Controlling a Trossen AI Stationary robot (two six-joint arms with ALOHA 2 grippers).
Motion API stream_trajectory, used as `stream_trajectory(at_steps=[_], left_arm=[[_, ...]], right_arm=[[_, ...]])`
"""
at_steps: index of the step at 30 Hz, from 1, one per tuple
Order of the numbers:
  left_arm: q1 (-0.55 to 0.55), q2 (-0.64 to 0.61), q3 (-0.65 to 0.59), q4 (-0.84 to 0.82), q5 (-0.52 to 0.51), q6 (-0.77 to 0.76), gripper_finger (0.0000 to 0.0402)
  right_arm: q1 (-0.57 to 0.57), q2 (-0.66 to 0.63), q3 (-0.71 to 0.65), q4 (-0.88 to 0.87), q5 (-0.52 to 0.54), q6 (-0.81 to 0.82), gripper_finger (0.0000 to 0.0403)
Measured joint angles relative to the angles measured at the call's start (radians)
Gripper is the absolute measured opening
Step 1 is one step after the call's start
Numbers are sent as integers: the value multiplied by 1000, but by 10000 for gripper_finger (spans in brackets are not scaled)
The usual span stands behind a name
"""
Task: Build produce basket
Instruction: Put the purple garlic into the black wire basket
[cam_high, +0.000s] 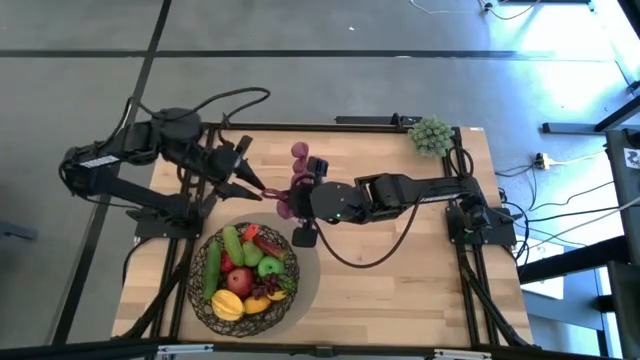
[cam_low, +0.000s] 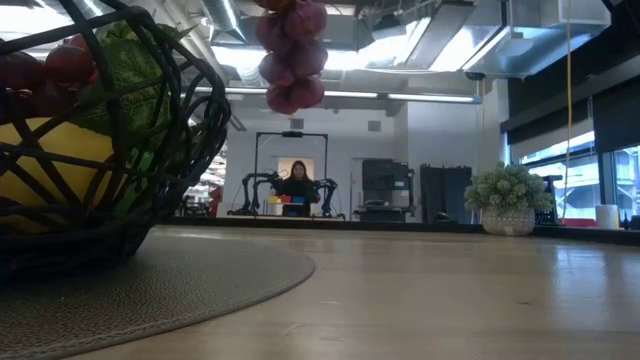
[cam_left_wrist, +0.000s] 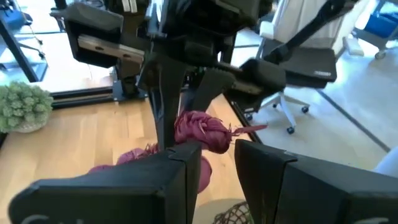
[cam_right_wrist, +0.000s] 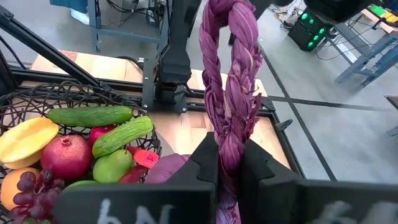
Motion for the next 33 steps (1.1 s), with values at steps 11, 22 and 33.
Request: stream_trajectory(at_steps=[11, 22, 33], left_arm=[[-57, -1, 0, 36, -121, -153, 88], [-127, 9, 0, 49, -286, -288, 88], [-194, 55, 0, 47, -406, -246, 34]], right_arm=[[-3, 0, 0, 0, 35, -7, 14], [-3, 0, 0, -3, 37, -7, 14], [-2, 0, 0, 0, 31, -7, 14]])
